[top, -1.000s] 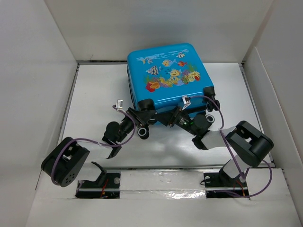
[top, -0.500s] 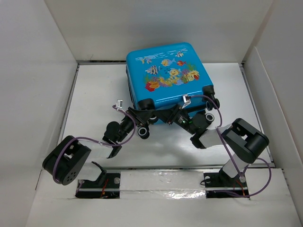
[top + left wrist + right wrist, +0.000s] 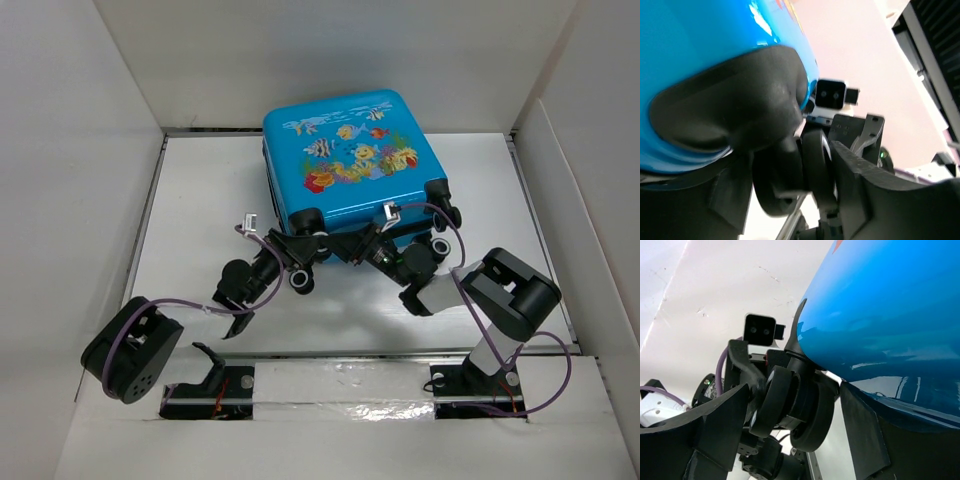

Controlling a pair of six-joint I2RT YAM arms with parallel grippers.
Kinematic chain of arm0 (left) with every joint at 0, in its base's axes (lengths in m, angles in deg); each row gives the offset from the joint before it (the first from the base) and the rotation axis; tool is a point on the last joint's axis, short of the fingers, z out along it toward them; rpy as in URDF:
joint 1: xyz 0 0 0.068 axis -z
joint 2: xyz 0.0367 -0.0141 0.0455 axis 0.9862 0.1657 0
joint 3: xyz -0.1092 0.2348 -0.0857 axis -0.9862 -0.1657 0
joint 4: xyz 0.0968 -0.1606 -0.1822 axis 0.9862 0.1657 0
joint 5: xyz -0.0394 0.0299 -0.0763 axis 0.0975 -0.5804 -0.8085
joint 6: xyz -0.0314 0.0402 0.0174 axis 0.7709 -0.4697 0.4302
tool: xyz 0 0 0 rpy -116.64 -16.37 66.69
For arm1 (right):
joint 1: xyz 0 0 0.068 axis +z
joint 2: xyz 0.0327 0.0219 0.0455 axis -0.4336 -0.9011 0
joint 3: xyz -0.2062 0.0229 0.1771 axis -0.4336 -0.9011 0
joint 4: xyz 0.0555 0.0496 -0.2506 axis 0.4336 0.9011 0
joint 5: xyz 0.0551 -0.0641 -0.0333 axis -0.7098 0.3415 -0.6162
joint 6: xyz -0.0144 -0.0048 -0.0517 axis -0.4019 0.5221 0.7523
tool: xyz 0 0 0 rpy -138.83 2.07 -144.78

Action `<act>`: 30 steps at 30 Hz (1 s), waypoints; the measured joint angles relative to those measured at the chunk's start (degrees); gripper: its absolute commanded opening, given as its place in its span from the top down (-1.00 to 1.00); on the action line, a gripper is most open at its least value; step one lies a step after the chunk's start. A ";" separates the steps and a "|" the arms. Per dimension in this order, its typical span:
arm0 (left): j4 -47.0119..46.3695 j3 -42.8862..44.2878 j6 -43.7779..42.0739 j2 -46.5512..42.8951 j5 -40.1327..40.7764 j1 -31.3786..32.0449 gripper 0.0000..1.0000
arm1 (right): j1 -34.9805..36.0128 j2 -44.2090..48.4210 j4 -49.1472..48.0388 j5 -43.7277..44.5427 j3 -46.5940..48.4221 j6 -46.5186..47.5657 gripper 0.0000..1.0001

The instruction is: Pack the luggage

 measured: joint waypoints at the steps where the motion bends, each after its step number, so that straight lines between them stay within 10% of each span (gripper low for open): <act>1: 0.02 -0.24 -0.46 -0.33 -0.33 0.00 -0.28 | 0.00 0.00 -0.02 -0.02 0.00 -0.11 -0.58; 10: 3.17 -3.06 -2.21 -3.02 -5.57 2.54 -0.69 | -0.04 -1.27 -0.42 0.37 0.90 0.15 -0.63; 24: 8.28 -3.67 -10.03 -25.64 -6.69 2.78 -0.75 | -0.07 -3.80 -0.44 0.98 3.02 0.48 -0.66; 27: 17.77 -3.65 -14.14 -36.33 -5.97 2.78 -0.38 | -0.17 -3.82 -0.44 0.90 2.99 0.48 -0.66; 28: 22.45 -3.65 -15.17 -39.78 -5.07 2.78 0.18 | -0.22 -3.82 -0.46 0.76 2.99 0.50 -0.66; 30: 31.76 -3.58 -16.50 -45.92 -1.92 2.78 0.68 | -0.37 -3.82 -0.46 0.46 2.95 0.68 -0.66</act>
